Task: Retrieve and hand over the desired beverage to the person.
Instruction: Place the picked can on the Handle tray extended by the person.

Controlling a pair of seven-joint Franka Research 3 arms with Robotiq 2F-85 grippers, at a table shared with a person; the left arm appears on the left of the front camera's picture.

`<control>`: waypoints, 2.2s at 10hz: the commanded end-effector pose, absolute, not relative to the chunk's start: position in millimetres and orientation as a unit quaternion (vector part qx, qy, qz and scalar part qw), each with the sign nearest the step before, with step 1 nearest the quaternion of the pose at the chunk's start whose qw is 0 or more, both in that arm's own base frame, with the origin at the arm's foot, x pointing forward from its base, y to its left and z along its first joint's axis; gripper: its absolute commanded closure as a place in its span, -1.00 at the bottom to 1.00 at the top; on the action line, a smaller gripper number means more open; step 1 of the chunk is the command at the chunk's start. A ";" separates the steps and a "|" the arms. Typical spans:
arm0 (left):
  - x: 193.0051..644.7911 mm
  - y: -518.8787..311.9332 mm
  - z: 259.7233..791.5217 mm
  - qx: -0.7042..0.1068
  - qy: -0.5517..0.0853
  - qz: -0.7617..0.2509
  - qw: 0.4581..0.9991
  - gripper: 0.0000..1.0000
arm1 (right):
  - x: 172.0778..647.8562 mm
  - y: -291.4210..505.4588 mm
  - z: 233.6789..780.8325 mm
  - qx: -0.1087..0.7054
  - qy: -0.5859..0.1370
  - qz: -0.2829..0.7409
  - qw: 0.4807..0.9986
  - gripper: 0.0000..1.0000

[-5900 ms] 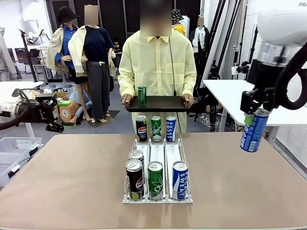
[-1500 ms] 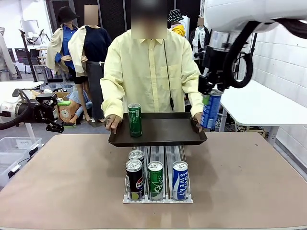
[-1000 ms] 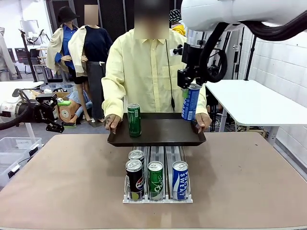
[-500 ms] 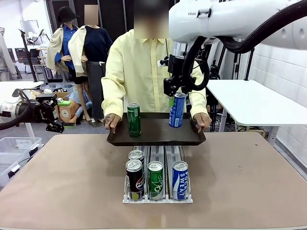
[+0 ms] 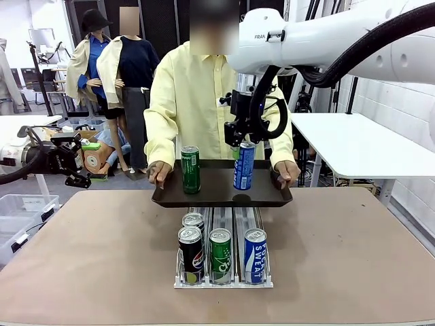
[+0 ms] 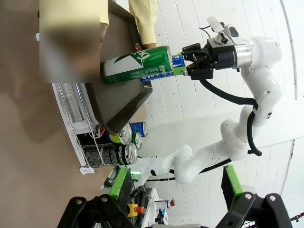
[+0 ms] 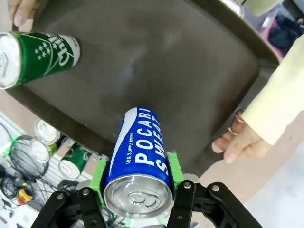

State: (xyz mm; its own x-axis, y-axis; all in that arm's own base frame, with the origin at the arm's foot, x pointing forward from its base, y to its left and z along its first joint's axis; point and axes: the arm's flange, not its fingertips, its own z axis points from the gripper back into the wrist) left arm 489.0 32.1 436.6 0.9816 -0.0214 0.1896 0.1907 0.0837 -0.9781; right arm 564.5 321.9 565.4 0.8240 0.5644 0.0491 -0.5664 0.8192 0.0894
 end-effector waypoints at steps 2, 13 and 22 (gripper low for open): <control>488.7 33.5 438.5 -0.673 -0.065 -0.073 0.733 -1.00 | 574.6 330.3 569.6 0.032 0.004 0.290 0.956 1.00; 488.7 33.5 438.5 -0.673 -0.065 -0.073 0.733 -1.00 | 567.5 329.9 543.5 0.042 0.012 0.302 0.952 1.00; 488.7 33.5 438.5 -0.673 -0.065 -0.073 0.733 -1.00 | 571.7 330.8 540.4 0.049 0.018 0.306 0.951 -0.29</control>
State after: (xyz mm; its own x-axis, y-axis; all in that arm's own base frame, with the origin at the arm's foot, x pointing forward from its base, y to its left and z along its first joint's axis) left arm 489.0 32.1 436.6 0.9816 -0.0214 0.1896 0.1907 0.0837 -0.9781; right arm 568.6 330.1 536.2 0.8169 0.5767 -0.0098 -0.5736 0.8140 0.0917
